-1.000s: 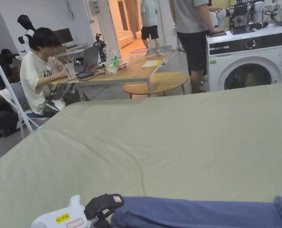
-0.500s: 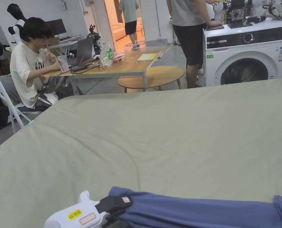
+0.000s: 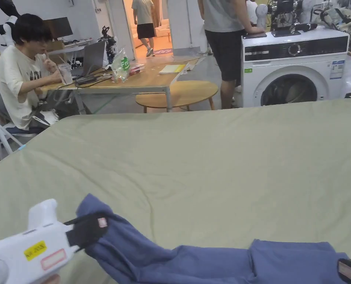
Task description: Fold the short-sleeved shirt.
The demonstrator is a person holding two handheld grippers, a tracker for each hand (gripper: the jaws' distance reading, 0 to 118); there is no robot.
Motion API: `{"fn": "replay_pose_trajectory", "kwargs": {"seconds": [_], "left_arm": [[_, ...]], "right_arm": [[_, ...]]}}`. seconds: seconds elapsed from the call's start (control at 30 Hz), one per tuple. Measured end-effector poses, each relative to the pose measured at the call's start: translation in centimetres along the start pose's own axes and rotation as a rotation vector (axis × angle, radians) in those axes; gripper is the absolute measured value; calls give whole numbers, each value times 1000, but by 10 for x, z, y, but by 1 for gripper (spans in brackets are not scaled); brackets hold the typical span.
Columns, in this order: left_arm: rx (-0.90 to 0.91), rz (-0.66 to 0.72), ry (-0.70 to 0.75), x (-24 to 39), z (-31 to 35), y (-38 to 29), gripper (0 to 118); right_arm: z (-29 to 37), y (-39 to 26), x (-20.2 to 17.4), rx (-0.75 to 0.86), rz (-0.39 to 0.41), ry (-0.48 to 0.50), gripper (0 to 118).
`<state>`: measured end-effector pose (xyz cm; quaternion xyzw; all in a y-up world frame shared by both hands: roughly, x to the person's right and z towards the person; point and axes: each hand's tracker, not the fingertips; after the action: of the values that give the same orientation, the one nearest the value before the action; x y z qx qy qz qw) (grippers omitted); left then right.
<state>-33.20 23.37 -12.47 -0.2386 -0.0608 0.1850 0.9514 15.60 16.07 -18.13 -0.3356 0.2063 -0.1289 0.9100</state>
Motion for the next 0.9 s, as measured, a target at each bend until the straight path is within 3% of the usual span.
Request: {"fn": "replay_pose_trajectory", "kwargs": {"seconds": [0.1,0.23,0.3,0.37,0.43,0.47,0.53,0.57,0.6,0.63,0.67,0.73,0.83,0.9], "left_arm": [[-158,-55,-64,50,-59,-35,6],[-261,-90,-144,83,-124,-74,7],[-280,-84,-188,99,-136,-80,36],[-305,-39,-266,104,-136,-75,43],[-307,-5,-354,100,-127,-64,74],[-291,11,-380,97,-121,-58,81],[-247,46,-398,87,-110,-50,81],[-226,70,-379,82,-109,-46,72],[-216,105,-366,77,-111,-45,48],[-219,121,-339,74,-116,-47,13],[-237,131,-281,77,-127,-51,0],[-330,78,-215,82,-150,-66,0],[-573,-3,-289,97,-184,-103,0],[-432,-8,-268,101,-173,-99,0]], "right_arm": [[8,-7,-7,-2,-4,23,0],[28,-16,-14,-29,71,-29,0],[40,-21,-8,-31,87,-49,0],[47,-23,3,-39,75,-78,0],[50,-25,15,-36,35,-84,0],[51,-27,22,-34,-2,-76,0],[50,-29,33,-37,-61,-48,0],[49,-30,37,-40,-79,-37,0],[49,-31,39,-43,-84,-35,0],[47,-33,41,-42,-83,-38,0],[47,-34,40,-43,-83,-39,0],[46,-33,37,-52,-68,-41,0],[48,-33,28,-59,-37,-27,0],[46,-32,22,-60,-24,-27,0]]}}
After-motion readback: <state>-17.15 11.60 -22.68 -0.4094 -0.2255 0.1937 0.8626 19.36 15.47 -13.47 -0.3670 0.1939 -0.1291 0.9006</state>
